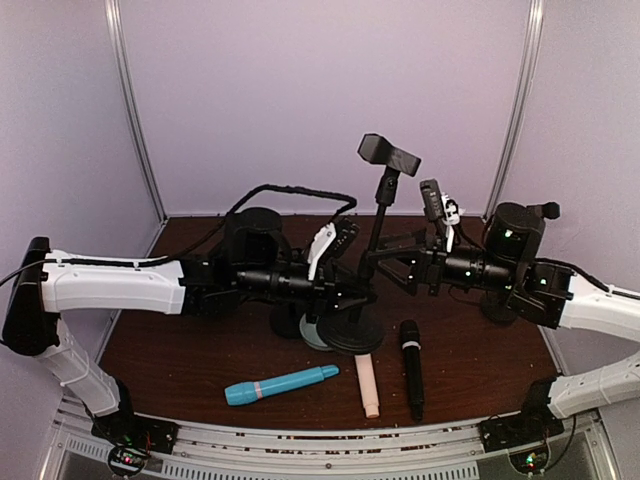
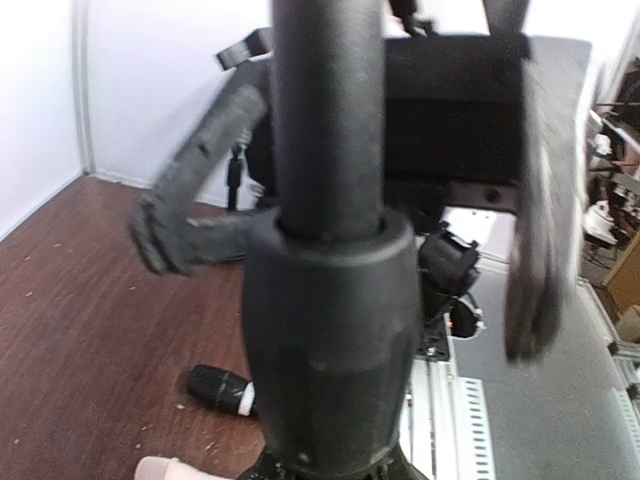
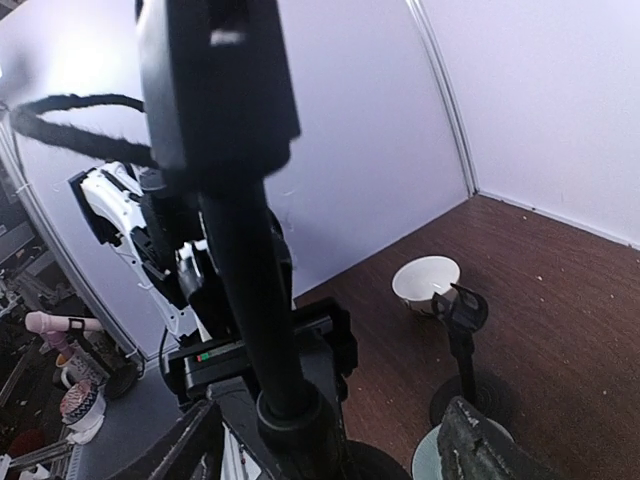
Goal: Attach the microphones to the stand
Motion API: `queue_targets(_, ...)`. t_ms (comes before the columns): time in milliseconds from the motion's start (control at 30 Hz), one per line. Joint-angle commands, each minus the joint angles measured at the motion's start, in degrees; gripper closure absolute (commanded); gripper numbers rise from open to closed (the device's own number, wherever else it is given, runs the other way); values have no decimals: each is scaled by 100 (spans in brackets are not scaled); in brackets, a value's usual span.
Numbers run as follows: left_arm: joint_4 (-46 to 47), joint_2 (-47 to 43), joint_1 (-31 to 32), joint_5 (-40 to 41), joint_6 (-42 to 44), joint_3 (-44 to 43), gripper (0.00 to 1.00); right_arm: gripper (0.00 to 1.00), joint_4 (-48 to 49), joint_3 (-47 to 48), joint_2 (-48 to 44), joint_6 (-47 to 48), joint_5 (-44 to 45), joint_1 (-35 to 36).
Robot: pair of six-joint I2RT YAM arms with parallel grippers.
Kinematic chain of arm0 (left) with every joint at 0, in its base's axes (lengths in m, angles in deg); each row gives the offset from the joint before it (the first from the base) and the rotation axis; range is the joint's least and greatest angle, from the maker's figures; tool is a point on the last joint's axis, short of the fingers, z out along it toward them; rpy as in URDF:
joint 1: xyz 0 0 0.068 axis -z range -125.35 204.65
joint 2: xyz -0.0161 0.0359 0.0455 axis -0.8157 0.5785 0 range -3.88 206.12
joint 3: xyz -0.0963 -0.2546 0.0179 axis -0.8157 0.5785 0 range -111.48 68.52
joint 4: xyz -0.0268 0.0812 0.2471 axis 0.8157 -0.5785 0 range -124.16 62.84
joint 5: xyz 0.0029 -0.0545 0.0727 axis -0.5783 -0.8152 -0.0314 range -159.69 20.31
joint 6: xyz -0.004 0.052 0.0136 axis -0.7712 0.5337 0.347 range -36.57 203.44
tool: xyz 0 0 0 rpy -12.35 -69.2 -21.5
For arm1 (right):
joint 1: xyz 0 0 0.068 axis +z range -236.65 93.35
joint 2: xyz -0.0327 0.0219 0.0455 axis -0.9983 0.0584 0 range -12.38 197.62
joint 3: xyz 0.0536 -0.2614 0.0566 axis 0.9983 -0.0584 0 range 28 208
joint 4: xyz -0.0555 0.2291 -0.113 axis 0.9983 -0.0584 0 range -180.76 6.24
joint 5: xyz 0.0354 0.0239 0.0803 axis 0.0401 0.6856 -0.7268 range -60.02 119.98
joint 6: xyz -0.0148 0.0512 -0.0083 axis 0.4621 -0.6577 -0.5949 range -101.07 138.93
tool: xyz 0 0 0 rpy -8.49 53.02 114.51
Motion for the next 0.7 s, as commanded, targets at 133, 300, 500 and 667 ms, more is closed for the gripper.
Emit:
queue_targets(133, 427, -248, -22, 729, -139, 27, 100, 30, -377, 211, 362, -5, 1112, 391)
queue_targets(300, 498, -288, -23, 731, -119, 98, 100, 38, -232, 195, 444, -189, 1350, 380)
queue_targets(500, 618, -289, -22, 755, -141, 207, 100, 41, -310, 121, 325, -368, 1566, 355)
queue_targets(667, 975, -375, -60, 812, -315, 427, 100, 41, -1044, -77, 10, -618, 1864, 64)
